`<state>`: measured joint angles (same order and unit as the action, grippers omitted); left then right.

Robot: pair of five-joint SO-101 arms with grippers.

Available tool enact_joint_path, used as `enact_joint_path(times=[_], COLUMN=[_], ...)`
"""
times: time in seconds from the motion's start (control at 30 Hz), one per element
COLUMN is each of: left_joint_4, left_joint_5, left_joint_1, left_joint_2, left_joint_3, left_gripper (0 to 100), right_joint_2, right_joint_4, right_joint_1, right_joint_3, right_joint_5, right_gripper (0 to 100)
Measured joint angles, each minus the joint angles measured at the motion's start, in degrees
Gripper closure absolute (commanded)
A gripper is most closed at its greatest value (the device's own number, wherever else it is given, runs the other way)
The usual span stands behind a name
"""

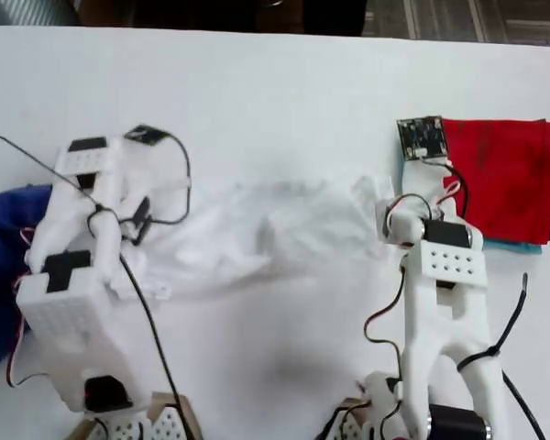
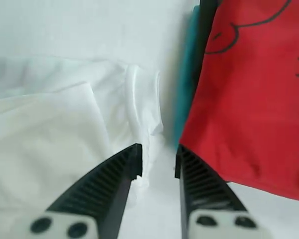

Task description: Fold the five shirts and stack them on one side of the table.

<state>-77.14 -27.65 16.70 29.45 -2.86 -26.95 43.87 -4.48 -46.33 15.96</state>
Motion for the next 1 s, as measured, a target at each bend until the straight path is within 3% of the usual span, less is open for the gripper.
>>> enact_joint_path(times=[0.47,0.67,1.0], left_joint_4=[-7.4,-7.4,-5.3], left_joint_5=[0.0,-0.1,-0.5], left_joint_1=[3.0,3.7,7.8], left_joint_2=[-0.5,-0.5,-0.1], left_joint_3=[9.7,9.7,9.8], left_gripper=[97,74,77], right_joint_2=[0.0,0.0,0.0], right_joint_4=[0.0,0.0,0.0], right_joint_1=[0.0,0.0,0.0], right_joint_3=[0.0,0.0,0.0], right_joint_5=[0.0,0.0,0.0], right_gripper=[88.7,88.8,88.8])
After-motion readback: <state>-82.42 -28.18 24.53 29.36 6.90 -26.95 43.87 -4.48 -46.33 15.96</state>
